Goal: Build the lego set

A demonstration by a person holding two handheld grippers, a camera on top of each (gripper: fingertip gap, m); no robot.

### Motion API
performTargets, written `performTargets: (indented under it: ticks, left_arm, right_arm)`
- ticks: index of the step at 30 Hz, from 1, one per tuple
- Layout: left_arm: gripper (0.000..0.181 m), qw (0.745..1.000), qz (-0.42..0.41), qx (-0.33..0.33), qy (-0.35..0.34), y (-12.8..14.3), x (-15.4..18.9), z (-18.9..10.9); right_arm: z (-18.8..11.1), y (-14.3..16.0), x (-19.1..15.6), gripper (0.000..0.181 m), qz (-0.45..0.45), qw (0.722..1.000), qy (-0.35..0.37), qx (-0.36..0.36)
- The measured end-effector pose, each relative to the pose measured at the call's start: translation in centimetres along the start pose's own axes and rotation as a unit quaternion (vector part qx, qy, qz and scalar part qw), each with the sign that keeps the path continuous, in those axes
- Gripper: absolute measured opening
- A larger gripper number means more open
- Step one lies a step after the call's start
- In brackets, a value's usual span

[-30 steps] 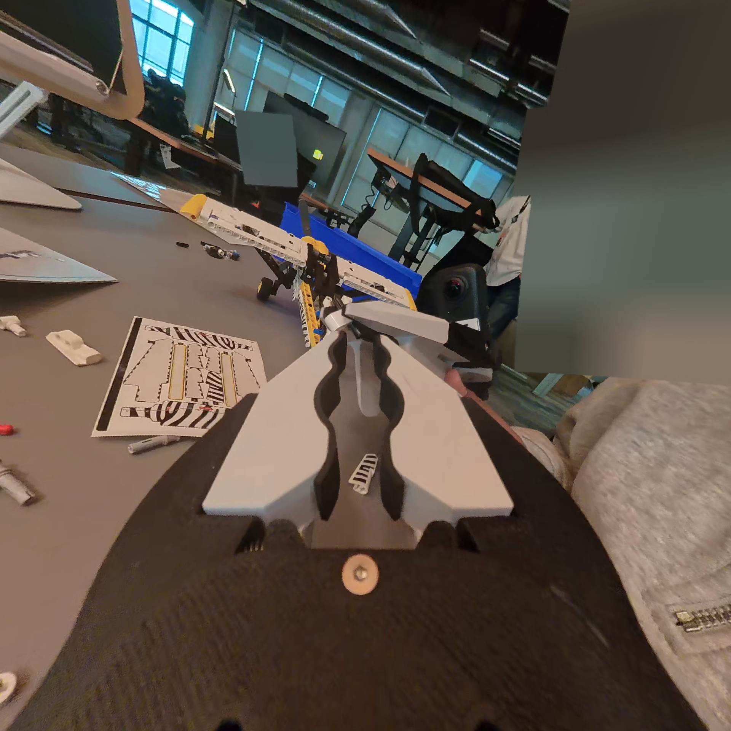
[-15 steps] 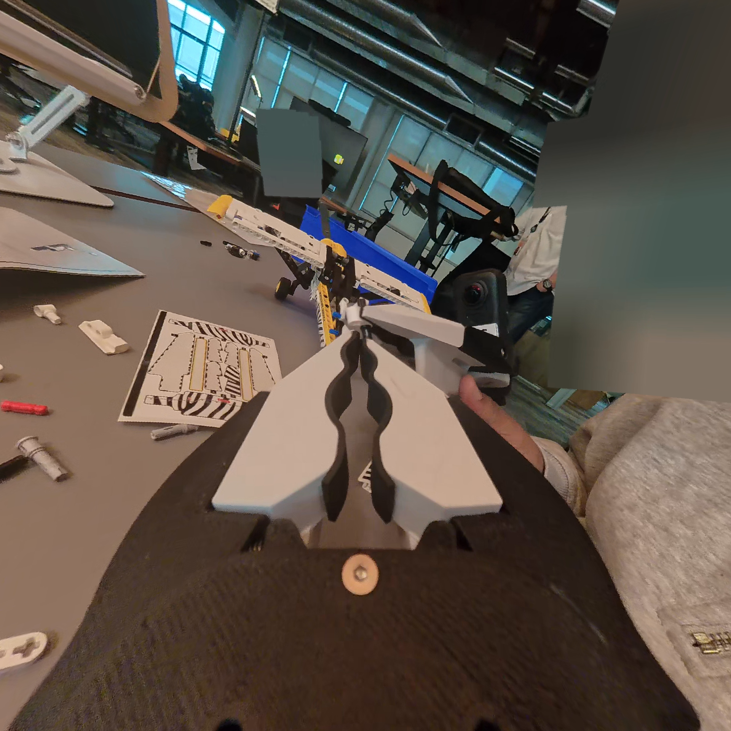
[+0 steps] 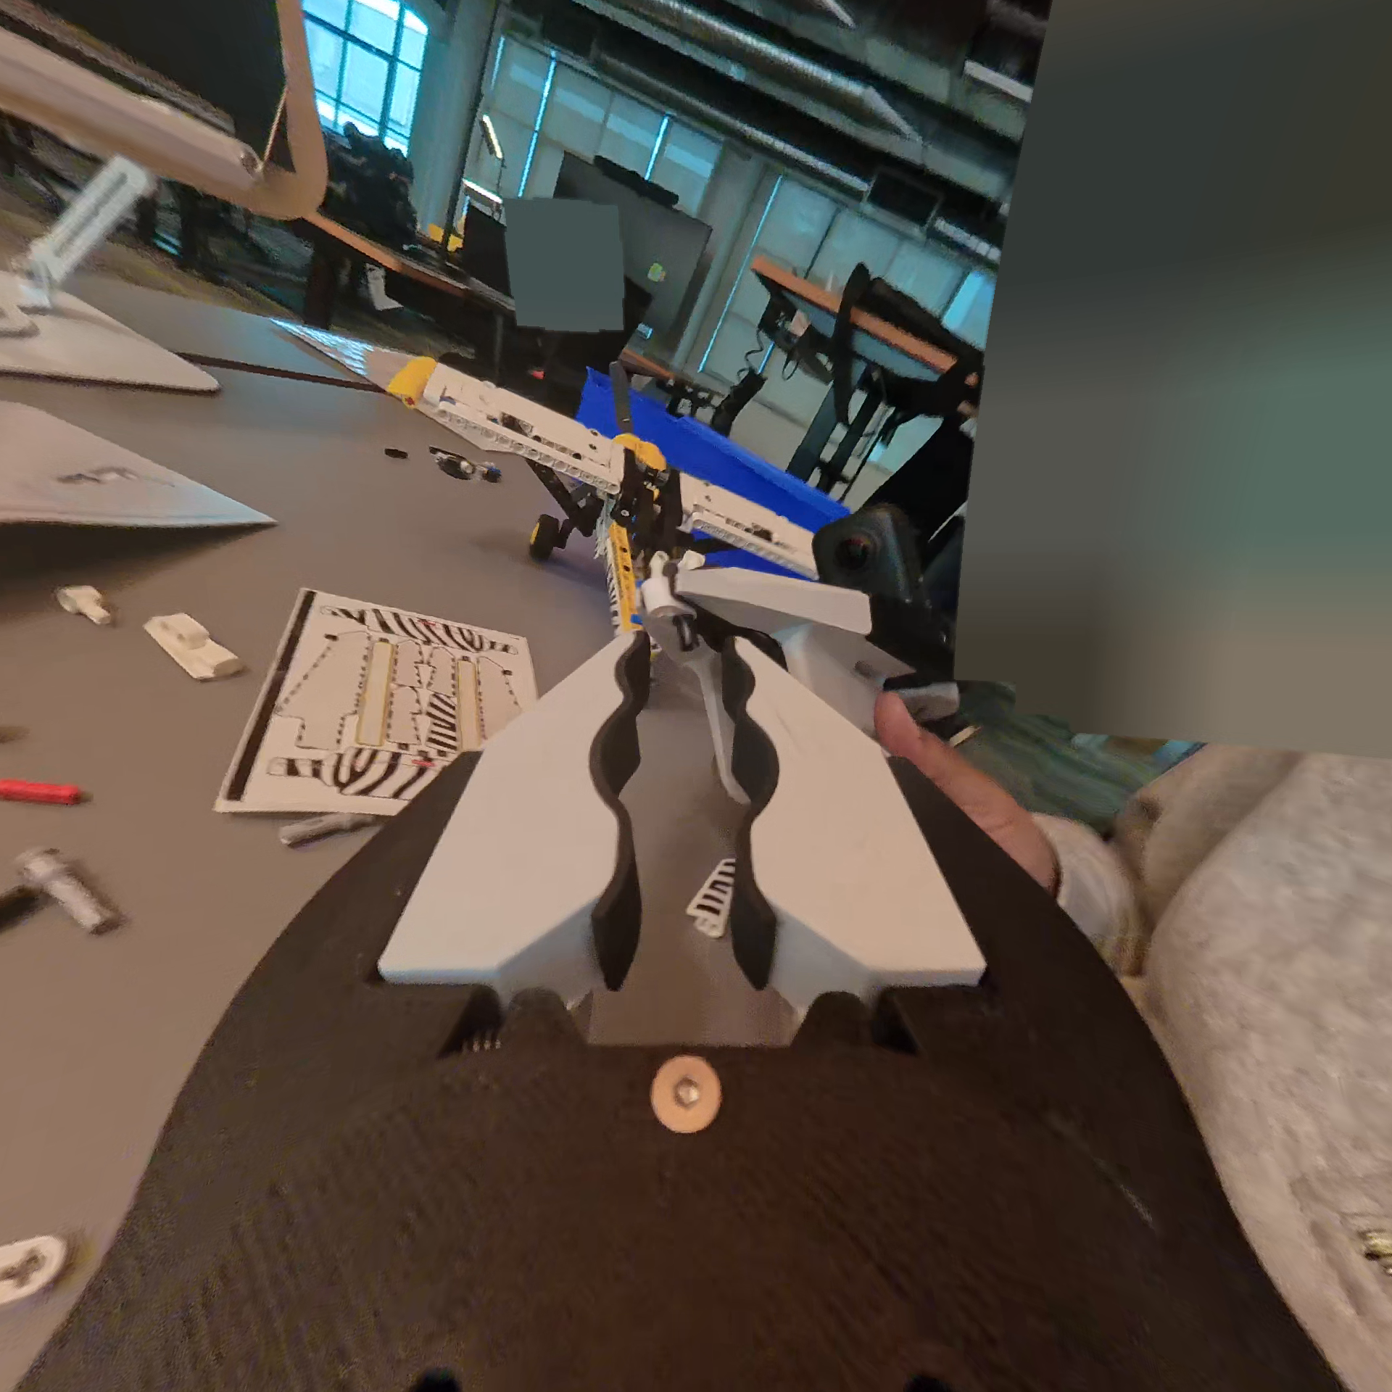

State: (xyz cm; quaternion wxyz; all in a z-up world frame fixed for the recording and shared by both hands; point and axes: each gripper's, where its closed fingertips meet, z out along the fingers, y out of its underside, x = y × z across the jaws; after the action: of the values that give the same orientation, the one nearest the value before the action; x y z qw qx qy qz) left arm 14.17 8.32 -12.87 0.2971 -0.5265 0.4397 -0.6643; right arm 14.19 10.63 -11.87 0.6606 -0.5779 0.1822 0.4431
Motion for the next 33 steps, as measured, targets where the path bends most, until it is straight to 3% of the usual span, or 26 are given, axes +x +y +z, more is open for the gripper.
performTargets:
  ticks: [6,11,17,20,24,27,30,33]
  left_arm:
    - [0.007,0.976,-0.180,0.053,0.109,-0.9,0.8,-0.3]
    - [0.003,0.962,-0.224,0.063,0.141,-1.1,0.8,-0.7]
    - [0.002,0.941,-0.275,0.015,0.198,-1.1,1.5,-1.5]
    - [0.002,0.932,-0.291,-0.041,0.211,-0.1,1.9,-1.6]
    - [0.002,0.899,-0.330,-0.123,0.262,1.6,3.9,-1.7]
    - [0.002,0.879,-0.342,-0.164,0.290,2.6,5.6,-1.9]
    - [0.003,0.870,-0.345,-0.191,0.295,3.4,6.3,-1.8]
    - [0.002,0.868,-0.348,-0.199,0.294,3.6,6.3,-1.9]
  right_arm:
    - [0.2,-0.1,-0.9,0.005,-0.037,0.999,-0.010,0.015]
    - [0.3,0.0,-1.1,0.005,-0.056,0.998,-0.015,0.008]
    - [-0.9,-0.8,-2.9,0.014,-0.076,0.991,-0.103,-0.025]
    - [-2.5,-2.4,-3.8,0.017,-0.093,0.984,-0.149,-0.039]
    - [-5.1,-0.9,-6.7,0.016,-0.229,0.938,-0.236,-0.107]
    - [-6.0,1.7,-5.3,0.014,-0.359,0.892,-0.208,-0.181]
    - [-6.6,3.8,-3.6,0.006,-0.430,0.852,-0.180,-0.240]
    - [-6.8,4.2,-3.6,0.004,-0.439,0.845,-0.183,-0.245]
